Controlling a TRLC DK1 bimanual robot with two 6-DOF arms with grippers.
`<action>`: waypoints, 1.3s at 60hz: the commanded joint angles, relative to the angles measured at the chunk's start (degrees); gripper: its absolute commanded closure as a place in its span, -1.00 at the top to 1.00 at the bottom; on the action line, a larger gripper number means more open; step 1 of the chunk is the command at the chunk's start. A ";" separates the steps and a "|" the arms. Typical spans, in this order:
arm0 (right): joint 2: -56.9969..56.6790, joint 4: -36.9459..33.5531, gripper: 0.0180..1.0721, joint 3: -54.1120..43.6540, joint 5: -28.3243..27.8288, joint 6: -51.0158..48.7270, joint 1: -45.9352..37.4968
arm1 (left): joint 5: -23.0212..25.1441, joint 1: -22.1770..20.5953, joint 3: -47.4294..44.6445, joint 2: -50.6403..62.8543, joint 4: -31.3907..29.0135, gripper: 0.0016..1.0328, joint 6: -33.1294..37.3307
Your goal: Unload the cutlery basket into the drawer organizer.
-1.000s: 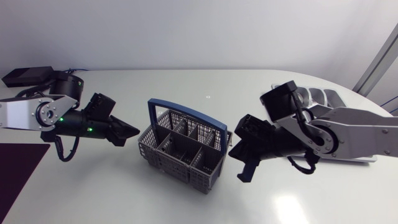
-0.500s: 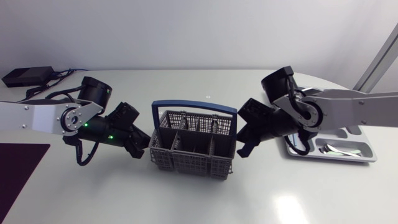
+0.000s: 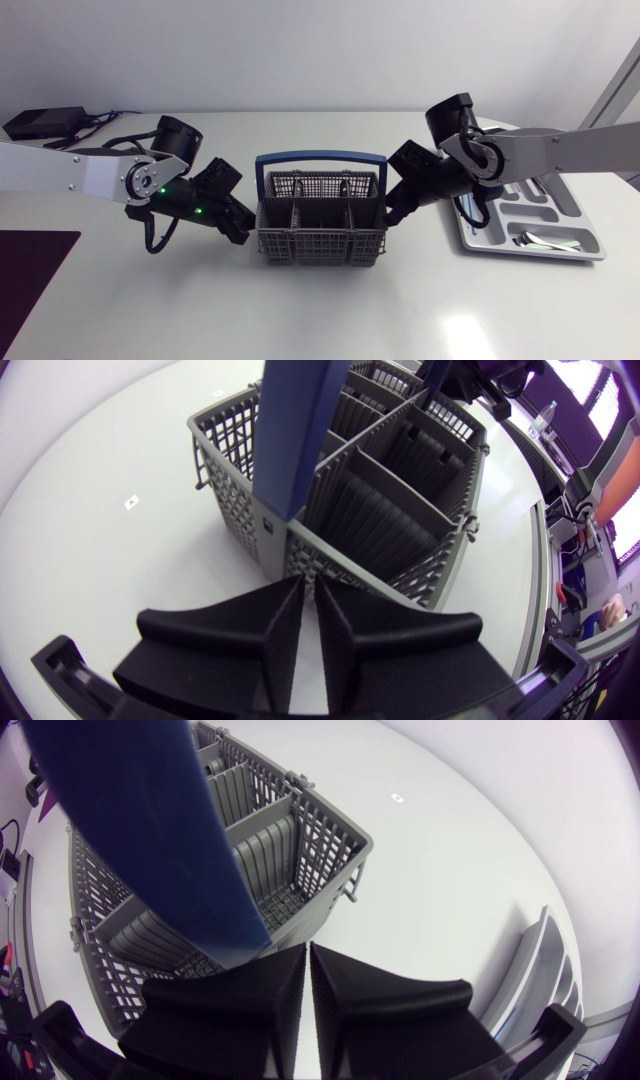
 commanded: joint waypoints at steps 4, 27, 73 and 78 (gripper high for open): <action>3.57 0.18 -0.78 2.02 -0.87 -0.48 0.59 | 1.72 -0.40 1.52 1.43 1.70 -0.72 -0.95; 5.33 1.50 -0.78 2.29 -0.96 -0.57 0.50 | 1.72 1.88 1.44 1.26 1.87 -0.72 -0.78; 2.16 2.38 -0.78 -1.93 1.76 -0.31 -0.38 | 1.46 5.66 1.17 0.38 2.93 -0.71 -0.69; 0.76 2.91 -0.78 -3.07 2.91 -0.31 -1.61 | 1.55 7.07 0.56 -0.85 2.93 -0.71 -0.69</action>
